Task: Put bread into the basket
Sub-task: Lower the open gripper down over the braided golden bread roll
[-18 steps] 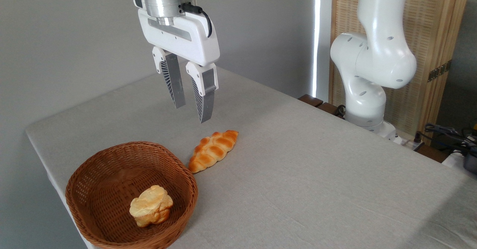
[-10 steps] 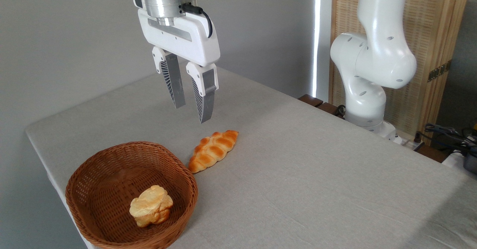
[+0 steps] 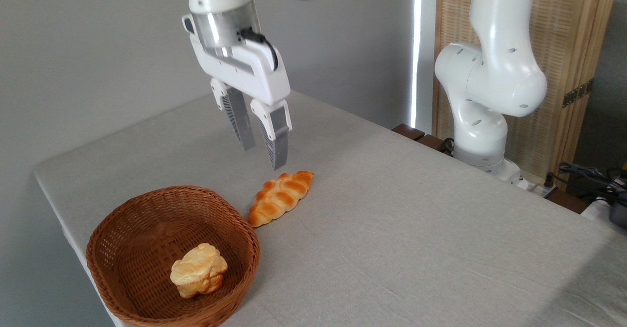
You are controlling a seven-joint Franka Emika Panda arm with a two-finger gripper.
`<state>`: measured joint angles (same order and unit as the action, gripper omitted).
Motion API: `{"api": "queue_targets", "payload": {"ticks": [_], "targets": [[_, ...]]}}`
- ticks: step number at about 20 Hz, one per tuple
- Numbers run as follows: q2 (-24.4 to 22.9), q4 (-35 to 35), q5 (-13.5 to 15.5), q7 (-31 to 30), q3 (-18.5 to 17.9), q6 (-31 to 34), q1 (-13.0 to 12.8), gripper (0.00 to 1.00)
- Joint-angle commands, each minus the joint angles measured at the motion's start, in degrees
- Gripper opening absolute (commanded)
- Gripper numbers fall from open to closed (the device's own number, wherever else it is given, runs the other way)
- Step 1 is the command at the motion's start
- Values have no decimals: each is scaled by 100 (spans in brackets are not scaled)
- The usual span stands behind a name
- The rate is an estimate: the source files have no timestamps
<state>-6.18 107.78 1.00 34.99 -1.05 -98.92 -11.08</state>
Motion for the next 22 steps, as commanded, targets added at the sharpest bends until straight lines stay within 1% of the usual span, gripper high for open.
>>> {"api": "queue_targets", "payload": {"ticks": [1, 3, 5, 7, 10, 13, 14, 18, 22], "targets": [[-217, 717, 75, -89, -26, -346, -227, 100], [-226, 981, 84, -176, -26, -549, -360, 100], [-226, 1358, 75, -518, -26, -1013, -570, 100], [-226, 1509, 75, -835, -18, -1313, -589, 100], [-165, 1632, 84, -898, -18, -1446, -597, 100], [-16, 1738, 75, -959, -18, -1744, -615, 100], [11, 1747, 75, -959, -18, -1745, -659, 100], [125, 1747, 67, -959, -18, -1762, -659, 100], [143, 1747, 67, -959, -18, -1780, -668, 100]]}}
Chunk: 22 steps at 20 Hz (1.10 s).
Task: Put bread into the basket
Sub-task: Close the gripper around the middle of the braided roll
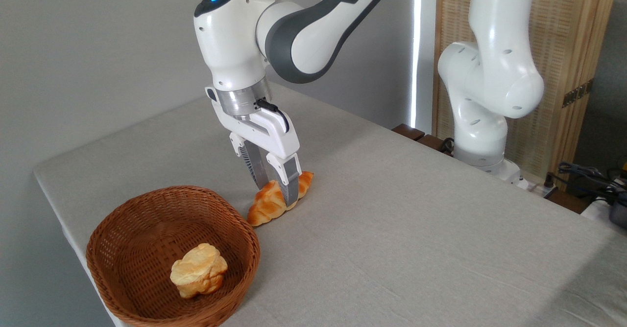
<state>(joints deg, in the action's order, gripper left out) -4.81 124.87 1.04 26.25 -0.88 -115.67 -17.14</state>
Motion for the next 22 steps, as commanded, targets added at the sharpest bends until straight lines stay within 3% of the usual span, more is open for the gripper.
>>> {"api": "queue_targets", "payload": {"ticks": [1, 6, 9, 12, 15, 22], "targets": [[6, 37, 72, -85, -26, -104, -62, 100], [77, 37, 72, -85, -26, -104, -97, 99], [77, 37, 72, -76, -26, -104, -106, 83], [77, 29, 72, -67, -26, -104, -106, 54], [68, 29, 72, -32, -26, -104, -106, 34], [68, 29, 72, -23, -26, -104, -106, 33]]}}
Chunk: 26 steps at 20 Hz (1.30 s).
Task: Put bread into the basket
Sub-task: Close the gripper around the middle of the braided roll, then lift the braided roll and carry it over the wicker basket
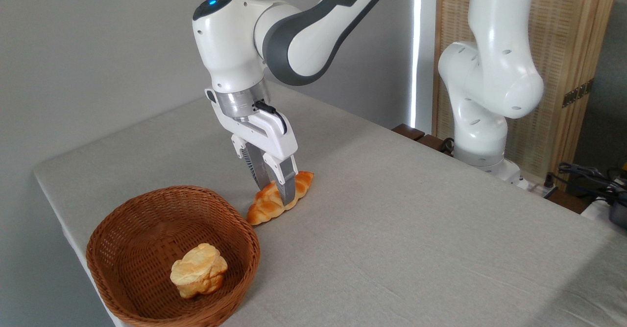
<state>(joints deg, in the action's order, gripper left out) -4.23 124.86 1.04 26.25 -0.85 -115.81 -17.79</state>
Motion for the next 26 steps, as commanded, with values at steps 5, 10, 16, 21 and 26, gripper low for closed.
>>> {"api": "queue_targets", "payload": {"ticks": [5, 10, 16, 21, 26], "targets": [[10, 29, 72, -23, -38, -91, -40, 33], [-8, 3, 72, -23, -30, -21, -40, 33], [-201, -470, 72, 29, -91, 610, -31, 33], [-245, -946, 80, 91, -100, 1139, -22, 33], [-210, -1526, 405, 178, -258, 947, 4, 33]]}}
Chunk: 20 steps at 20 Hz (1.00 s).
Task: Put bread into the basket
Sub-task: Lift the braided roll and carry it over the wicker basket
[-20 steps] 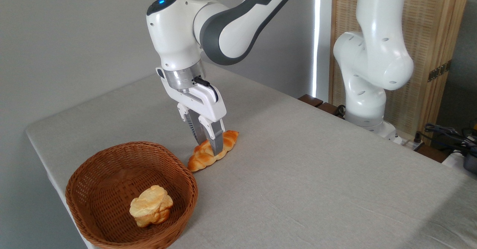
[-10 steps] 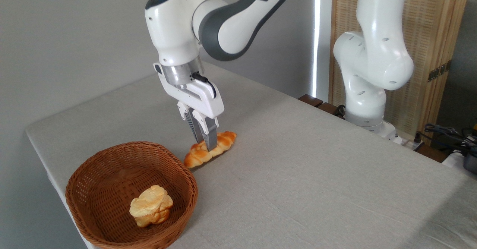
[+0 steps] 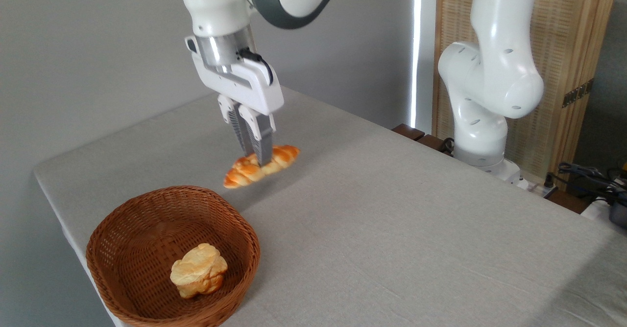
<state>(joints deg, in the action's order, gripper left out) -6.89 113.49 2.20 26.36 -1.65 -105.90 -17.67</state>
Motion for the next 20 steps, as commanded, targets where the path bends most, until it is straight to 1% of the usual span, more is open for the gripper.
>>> {"api": "queue_targets", "payload": {"ticks": [1, 3, 6, 8, 9, 10, 11, 12, 13, 15, 20], "targets": [[65, -441, 308, 264, -186, -245, -8, 33], [100, -477, 316, 361, -195, -675, 9, 34], [231, -477, 316, 326, -195, -1395, 18, 36], [363, -468, 325, 344, -238, -1765, 27, 42], [424, -468, 317, 379, -282, -2011, 27, 52], [503, -468, 316, 388, -283, -2309, 27, 72], [574, -459, 316, 388, -283, -2564, 27, 84], [627, -450, 316, 388, -283, -2750, 27, 91], [679, -450, 308, 388, -283, -2891, 27, 100], [741, -450, 299, 388, -283, -3015, 27, 100], [777, -450, 299, 388, -283, -3042, 36, 100]]}}
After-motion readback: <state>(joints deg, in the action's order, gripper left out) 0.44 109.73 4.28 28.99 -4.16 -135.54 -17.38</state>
